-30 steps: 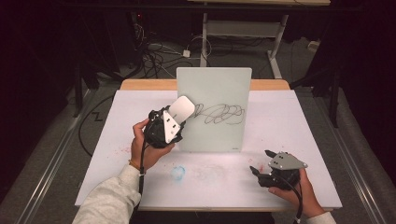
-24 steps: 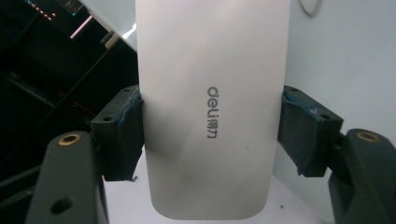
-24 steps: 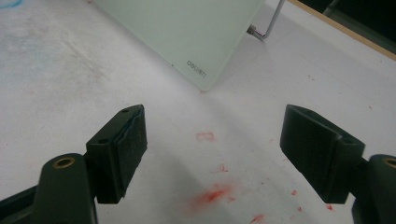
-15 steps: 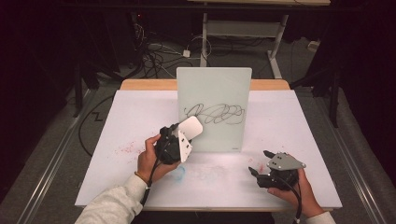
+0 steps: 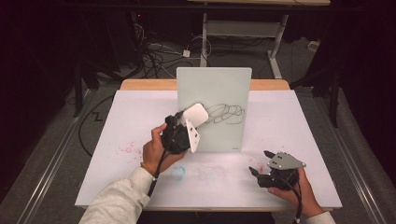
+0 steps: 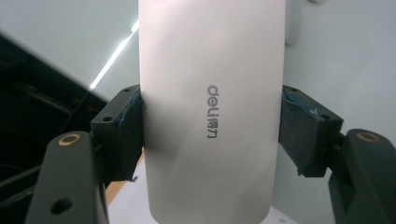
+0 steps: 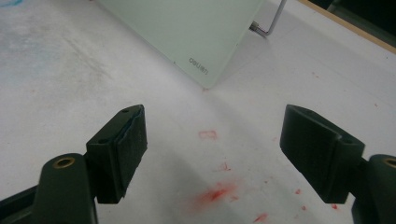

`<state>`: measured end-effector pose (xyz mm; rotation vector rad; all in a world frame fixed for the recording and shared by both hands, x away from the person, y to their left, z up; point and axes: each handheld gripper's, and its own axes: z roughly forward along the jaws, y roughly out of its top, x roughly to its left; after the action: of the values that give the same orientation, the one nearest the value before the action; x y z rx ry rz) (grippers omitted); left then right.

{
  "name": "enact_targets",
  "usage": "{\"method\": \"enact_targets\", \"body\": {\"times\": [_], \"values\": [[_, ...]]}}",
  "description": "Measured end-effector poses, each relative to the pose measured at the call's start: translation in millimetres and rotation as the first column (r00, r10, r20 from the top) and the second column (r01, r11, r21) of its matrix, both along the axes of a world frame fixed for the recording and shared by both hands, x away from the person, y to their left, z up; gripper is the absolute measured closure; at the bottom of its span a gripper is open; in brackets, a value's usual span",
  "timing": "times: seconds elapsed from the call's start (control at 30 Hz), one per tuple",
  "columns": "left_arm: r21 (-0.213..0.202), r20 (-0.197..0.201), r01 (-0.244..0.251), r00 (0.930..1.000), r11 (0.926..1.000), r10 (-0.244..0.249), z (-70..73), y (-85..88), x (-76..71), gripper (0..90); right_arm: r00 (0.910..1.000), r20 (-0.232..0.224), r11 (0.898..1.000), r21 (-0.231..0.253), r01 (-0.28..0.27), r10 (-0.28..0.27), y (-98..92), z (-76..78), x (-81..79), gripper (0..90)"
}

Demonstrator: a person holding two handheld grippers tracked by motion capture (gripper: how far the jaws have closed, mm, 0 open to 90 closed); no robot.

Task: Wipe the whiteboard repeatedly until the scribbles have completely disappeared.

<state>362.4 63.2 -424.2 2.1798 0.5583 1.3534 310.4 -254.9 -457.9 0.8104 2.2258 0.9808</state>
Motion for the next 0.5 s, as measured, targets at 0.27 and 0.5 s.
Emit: {"method": "enact_targets", "body": {"times": [0.27, 0.5], "values": [[-0.032, -0.069, 0.029, 0.9971, 0.9991, -0.031, 8.3, 4.8, 4.6, 29.3, 1.0000, 0.001, 1.000, 0.003, -0.003, 0.003, 0.4, 0.8, -1.1, 23.7], [-0.114, -0.053, -0.008, 0.9986, 0.9934, 0.002, 40.7, 18.5, 17.5, 29.3, 1.0000, 0.001, 1.000, 0.001, -0.004, 0.004, 0.0, 0.4, -0.9, 23.7]]}}
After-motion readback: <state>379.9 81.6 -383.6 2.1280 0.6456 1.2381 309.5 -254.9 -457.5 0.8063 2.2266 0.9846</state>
